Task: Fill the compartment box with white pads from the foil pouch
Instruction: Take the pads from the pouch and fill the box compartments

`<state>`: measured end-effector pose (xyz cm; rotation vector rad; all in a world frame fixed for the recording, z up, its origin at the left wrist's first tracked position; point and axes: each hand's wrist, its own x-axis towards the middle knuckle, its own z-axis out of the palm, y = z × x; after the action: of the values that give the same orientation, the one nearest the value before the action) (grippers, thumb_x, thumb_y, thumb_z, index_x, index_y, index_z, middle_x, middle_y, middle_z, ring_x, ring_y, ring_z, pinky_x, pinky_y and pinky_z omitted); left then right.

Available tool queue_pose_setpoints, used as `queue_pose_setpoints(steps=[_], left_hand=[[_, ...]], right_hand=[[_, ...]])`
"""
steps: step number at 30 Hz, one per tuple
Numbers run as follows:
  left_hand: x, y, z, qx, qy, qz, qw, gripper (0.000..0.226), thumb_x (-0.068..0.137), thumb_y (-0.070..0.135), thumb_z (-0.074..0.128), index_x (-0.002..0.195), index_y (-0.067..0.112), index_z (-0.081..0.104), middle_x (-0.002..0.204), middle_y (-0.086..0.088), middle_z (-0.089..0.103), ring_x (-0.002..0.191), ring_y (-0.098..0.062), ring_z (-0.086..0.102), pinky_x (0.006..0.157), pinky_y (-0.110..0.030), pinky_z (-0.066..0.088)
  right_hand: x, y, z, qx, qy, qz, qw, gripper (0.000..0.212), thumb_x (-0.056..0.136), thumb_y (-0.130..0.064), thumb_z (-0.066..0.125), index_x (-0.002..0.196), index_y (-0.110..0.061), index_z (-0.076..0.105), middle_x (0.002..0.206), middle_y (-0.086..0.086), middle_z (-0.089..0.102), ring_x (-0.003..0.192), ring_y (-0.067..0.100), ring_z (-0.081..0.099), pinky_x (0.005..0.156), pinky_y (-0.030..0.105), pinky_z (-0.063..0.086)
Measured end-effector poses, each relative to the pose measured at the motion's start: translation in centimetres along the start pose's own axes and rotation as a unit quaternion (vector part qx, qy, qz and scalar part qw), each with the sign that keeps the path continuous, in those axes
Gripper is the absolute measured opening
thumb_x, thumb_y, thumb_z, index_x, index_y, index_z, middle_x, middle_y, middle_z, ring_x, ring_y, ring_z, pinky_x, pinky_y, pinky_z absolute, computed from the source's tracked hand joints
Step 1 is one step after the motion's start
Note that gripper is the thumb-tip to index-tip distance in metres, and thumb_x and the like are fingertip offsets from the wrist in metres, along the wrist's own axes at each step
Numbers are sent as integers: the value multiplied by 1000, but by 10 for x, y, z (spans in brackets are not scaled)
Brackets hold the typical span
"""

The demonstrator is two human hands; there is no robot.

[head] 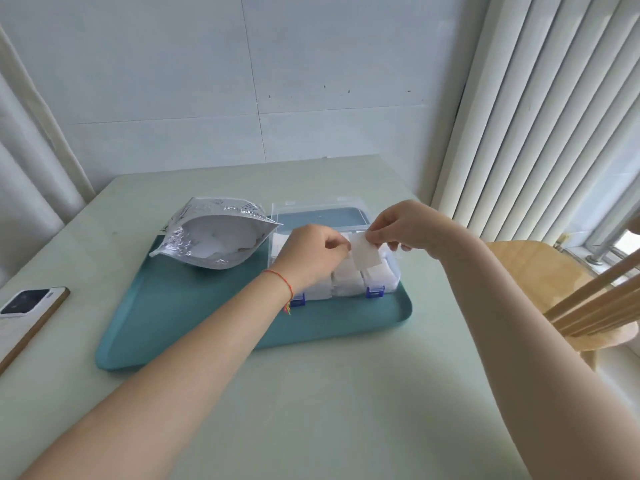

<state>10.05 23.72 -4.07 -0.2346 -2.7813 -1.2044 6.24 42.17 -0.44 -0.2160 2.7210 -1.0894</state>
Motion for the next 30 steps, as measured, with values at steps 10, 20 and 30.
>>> queue_pose_setpoints(steps=[10, 20, 30], left_hand=[[-3, 4, 18, 155, -57, 79, 983, 29, 92, 13, 46, 110, 26, 64, 77, 8, 55, 84, -23, 54, 68, -30, 39], [-2, 11, 21, 252, -140, 92, 953, 37, 100, 36, 36, 113, 39, 69, 99, -3, 51, 97, -23, 55, 80, -30, 43], [-25, -32, -41, 56, 173, 151, 972, 25, 83, 20, 50, 81, 18, 75, 83, 2, 65, 75, -14, 56, 70, -30, 48]], right_hand=[[8, 7, 14, -238, 19, -32, 971, 12, 81, -12, 67, 87, -17, 76, 77, -6, 66, 67, 11, 57, 52, 23, 40], [-5, -4, 37, -424, 78, -46, 901, 18, 83, -1, 48, 72, -12, 40, 77, -1, 42, 77, 24, 48, 73, 29, 35], [-3, -52, 63, -332, 190, -137, 913, 9, 91, -18, 52, 91, -11, 57, 88, 3, 52, 77, 28, 51, 69, 32, 33]])
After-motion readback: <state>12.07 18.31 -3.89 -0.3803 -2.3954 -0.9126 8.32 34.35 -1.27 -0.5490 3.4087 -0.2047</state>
